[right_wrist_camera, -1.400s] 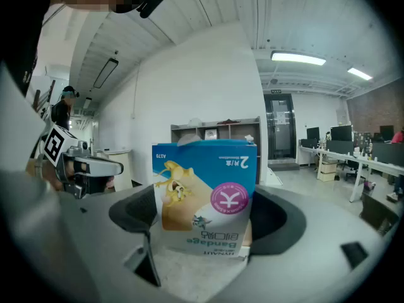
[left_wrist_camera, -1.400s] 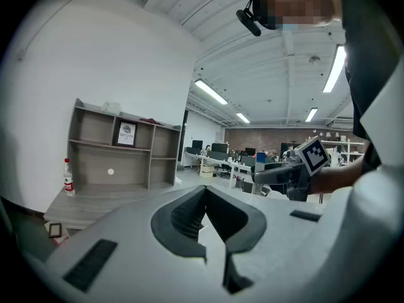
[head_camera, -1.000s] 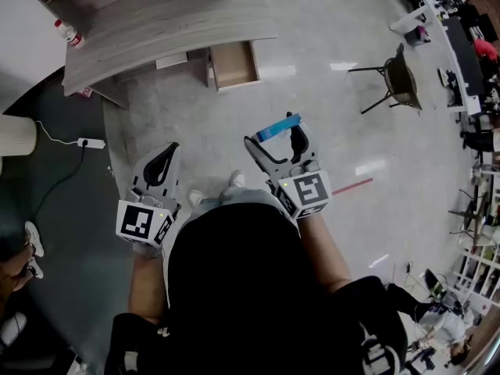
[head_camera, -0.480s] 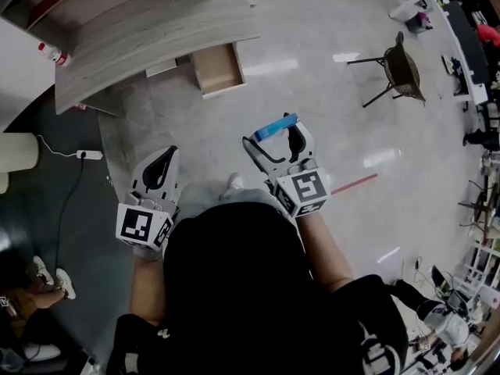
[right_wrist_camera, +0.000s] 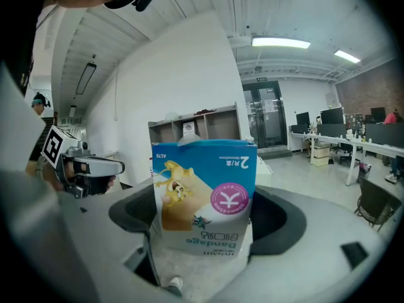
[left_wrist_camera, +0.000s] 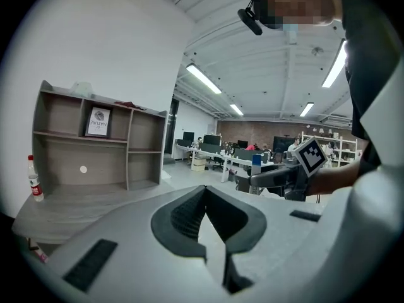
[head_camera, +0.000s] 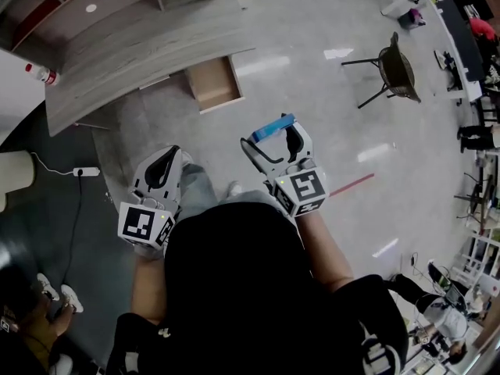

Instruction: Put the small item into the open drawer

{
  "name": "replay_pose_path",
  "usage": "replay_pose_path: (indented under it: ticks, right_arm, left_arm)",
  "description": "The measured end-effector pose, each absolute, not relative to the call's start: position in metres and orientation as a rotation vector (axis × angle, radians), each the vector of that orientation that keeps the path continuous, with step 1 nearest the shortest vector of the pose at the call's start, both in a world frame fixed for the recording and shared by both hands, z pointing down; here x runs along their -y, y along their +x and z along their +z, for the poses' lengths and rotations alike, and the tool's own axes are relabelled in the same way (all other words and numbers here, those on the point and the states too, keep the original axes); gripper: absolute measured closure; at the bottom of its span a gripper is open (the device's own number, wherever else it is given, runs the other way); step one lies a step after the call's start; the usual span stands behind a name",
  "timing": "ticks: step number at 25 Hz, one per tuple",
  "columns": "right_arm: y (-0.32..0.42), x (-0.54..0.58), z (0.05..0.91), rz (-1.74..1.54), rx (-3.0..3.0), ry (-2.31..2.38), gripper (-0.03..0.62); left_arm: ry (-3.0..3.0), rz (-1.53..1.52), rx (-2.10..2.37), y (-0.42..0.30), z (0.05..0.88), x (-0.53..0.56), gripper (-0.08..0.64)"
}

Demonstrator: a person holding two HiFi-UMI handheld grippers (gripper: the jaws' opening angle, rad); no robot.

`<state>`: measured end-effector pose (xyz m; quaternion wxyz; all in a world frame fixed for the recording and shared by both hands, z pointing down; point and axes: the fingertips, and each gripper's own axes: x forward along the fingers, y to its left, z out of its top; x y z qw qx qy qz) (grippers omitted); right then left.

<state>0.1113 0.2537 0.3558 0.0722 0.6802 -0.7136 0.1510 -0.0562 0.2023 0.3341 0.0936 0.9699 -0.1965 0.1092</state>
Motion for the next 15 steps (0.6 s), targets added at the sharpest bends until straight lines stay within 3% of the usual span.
replay_pose_path:
  ticks: [15]
  right_arm:
    - [0.085,-0.104,0.367,0.512,1.985,2.132,0.138]
  left_arm:
    - [2.888,0.295,0.404,-0.09,0.33,-0.045,0.558]
